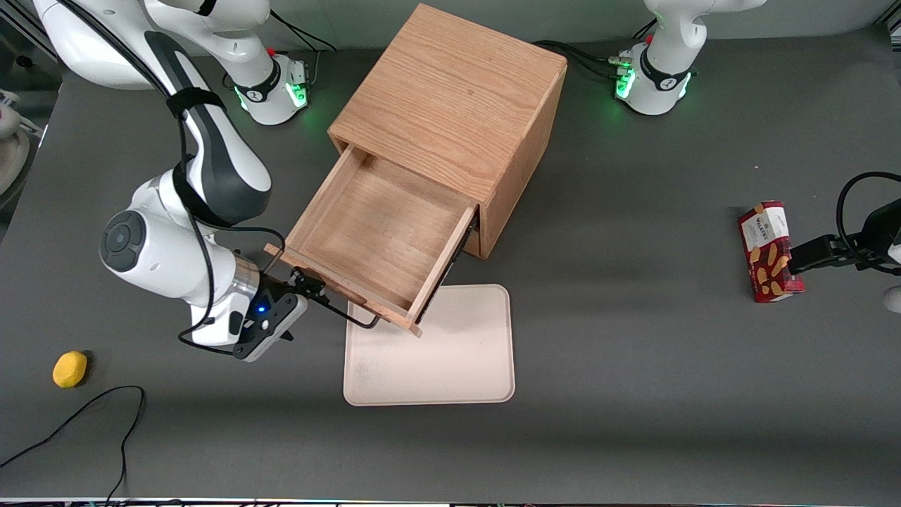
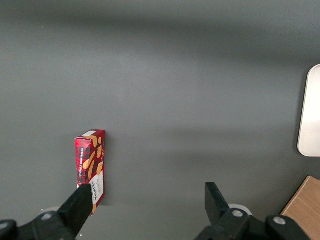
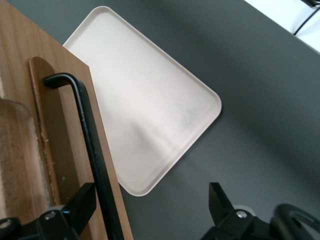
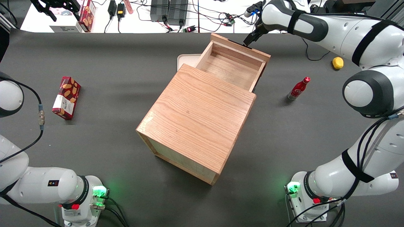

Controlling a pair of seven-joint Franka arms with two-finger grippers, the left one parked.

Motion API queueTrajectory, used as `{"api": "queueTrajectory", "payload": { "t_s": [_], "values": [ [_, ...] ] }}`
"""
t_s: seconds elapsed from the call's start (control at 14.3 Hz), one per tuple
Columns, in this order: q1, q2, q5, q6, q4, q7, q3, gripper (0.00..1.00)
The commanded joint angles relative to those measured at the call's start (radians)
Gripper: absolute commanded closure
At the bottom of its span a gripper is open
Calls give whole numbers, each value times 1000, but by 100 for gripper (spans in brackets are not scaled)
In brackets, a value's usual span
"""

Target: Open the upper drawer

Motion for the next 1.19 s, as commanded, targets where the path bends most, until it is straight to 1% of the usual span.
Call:
{"api": "queueTrajectory", "payload": {
  "t_s": [0.0,0.21,0.42,0.56,0.63,0.77,0.91,0.98,1.05,1.12],
  "values": [
    [-3,27,-4,23,35,-18,-4,0],
    [-9,-19,-4,23,55,-3,-16,0],
    [-20,-135,6,-5,46,3,-73,0],
    [-37,-223,100,-170,42,113,-116,0],
    [-43,-267,108,-237,30,205,-134,0],
    [-64,-358,94,-336,-31,366,-143,0],
    [-81,-436,9,-399,-109,562,-147,0],
    [-84,-473,-10,-440,-149,619,-147,0],
    [-97,-508,-16,-466,-186,632,-147,0],
    [-100,-528,-61,-476,-204,631,-147,0]
  ]
}}
